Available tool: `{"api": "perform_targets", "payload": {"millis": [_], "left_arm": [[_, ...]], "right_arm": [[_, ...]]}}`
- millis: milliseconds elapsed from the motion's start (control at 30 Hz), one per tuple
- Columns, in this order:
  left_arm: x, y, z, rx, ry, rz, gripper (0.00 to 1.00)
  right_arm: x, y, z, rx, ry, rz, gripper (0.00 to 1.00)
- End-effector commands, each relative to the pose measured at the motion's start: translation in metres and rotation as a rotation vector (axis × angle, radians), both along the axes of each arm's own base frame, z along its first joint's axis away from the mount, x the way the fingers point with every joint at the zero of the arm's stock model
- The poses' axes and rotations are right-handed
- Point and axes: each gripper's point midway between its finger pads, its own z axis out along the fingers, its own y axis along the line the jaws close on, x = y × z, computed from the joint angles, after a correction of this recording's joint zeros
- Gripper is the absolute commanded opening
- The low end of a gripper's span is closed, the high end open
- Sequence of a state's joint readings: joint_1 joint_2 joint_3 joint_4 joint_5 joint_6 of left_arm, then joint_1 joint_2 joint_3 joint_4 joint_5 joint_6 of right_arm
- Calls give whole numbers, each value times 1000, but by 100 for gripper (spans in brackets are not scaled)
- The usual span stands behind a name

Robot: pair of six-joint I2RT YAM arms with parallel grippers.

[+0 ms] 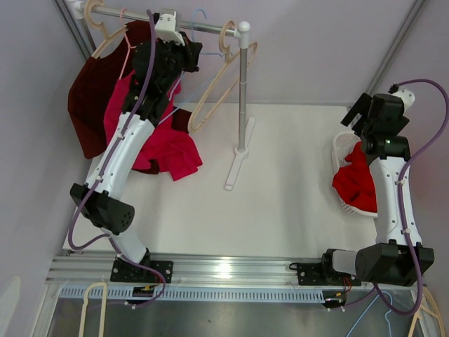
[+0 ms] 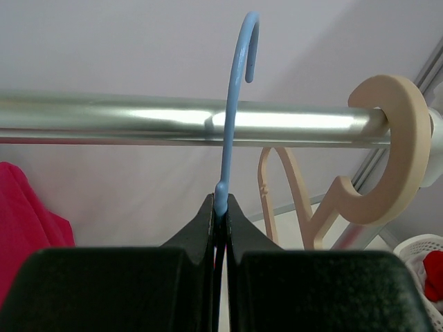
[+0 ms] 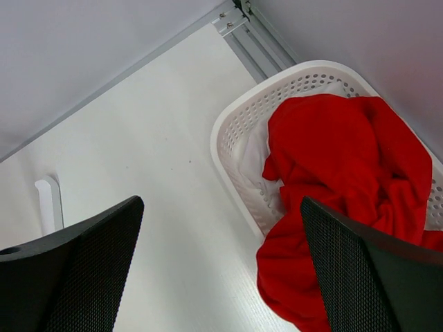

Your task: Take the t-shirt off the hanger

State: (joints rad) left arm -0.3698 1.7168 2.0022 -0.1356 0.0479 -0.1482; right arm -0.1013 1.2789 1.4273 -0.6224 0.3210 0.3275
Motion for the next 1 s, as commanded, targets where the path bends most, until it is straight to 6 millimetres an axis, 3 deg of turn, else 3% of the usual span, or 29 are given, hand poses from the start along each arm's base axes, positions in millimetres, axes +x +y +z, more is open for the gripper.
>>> {"api": "perform_targets", "payload": {"millis": [0,267,467,600,633,767,867,967], "left_arm": [[-14,-4,21,-2,-74,-7,1],[-30,-21,20,19,-50,-120,1],[-40,-15,29,30,-65,-110,46],[-56,-6,50,29,-91,-109,58],[-66,1,66,26,-108,-110,60],[-89,24,93,17,-135,-108,66],[-97,57,103,-3,-136,-46,67],[-95,93,101,-4,-121,78,78]], "right_arm": [[2,6,25,-2,-74,36,99],[6,12,22,18,-75,54,99],[6,19,22,27,-77,76,99],[7,22,24,29,-83,86,100],[7,23,25,31,-87,88,99],[9,27,28,36,-96,103,99],[12,33,29,47,-100,125,99],[14,37,33,53,-112,140,100]]}}
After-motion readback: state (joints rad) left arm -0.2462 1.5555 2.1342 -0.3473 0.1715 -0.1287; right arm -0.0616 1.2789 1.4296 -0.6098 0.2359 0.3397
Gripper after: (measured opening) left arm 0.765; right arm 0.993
